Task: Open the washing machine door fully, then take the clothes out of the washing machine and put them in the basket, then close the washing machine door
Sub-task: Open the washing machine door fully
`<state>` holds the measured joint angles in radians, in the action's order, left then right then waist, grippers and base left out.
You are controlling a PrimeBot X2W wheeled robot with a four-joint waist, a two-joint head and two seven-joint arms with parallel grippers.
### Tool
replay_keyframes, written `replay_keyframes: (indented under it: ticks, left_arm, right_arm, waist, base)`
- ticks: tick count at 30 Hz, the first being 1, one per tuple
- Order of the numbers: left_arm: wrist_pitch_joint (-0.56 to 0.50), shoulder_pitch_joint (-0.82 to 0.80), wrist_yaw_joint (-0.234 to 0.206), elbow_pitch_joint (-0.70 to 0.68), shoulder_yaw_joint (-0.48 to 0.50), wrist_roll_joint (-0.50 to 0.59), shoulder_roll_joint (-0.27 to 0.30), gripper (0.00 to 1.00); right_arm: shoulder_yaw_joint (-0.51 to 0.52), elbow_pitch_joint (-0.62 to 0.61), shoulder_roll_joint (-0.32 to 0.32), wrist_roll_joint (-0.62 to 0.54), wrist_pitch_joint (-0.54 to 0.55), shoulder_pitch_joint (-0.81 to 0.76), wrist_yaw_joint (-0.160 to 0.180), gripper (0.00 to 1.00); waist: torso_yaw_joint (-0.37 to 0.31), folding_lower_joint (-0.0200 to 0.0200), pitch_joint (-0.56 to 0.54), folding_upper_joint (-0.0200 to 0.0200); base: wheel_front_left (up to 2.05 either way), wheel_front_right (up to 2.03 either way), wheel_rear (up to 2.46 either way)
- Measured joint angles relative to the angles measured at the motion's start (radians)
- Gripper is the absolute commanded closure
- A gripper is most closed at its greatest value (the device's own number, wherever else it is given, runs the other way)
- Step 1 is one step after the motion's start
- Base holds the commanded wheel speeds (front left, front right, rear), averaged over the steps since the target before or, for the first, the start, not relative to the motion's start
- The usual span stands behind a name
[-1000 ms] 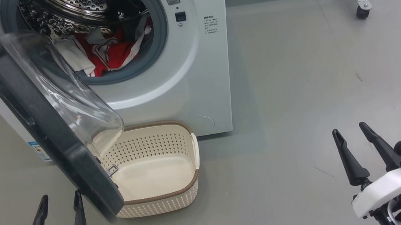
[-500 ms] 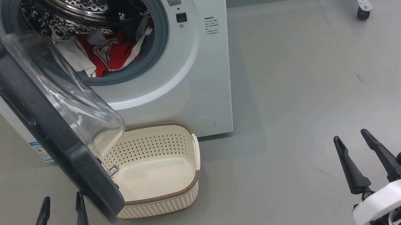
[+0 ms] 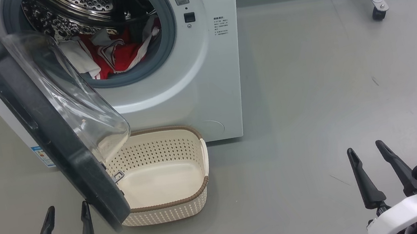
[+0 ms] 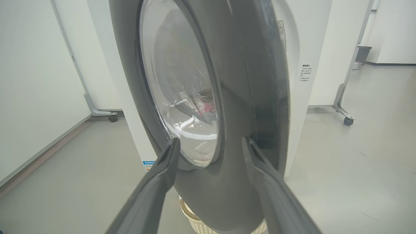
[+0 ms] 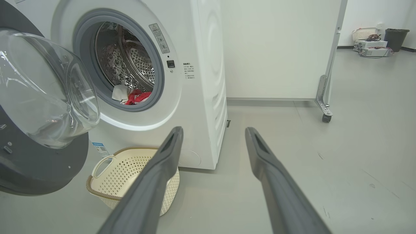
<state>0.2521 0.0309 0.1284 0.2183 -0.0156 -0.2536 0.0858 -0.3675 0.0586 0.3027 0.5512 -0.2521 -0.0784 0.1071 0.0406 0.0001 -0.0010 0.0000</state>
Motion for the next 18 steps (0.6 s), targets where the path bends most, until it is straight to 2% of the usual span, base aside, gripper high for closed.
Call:
replay_keyframes:
  ticks: [18]
  left_arm:
    - [0.0, 0.0, 0.0, 0.004, -0.019, 0.0, -0.001, 0.0]
  right_arm:
    - [0.022, -0.003, -0.021, -0.04, 0.0, -0.028, -0.018, 0.0]
  waist:
    - [0.007, 0.0, 0.002, 0.0]
  base:
    - [0.0, 0.0, 0.0]
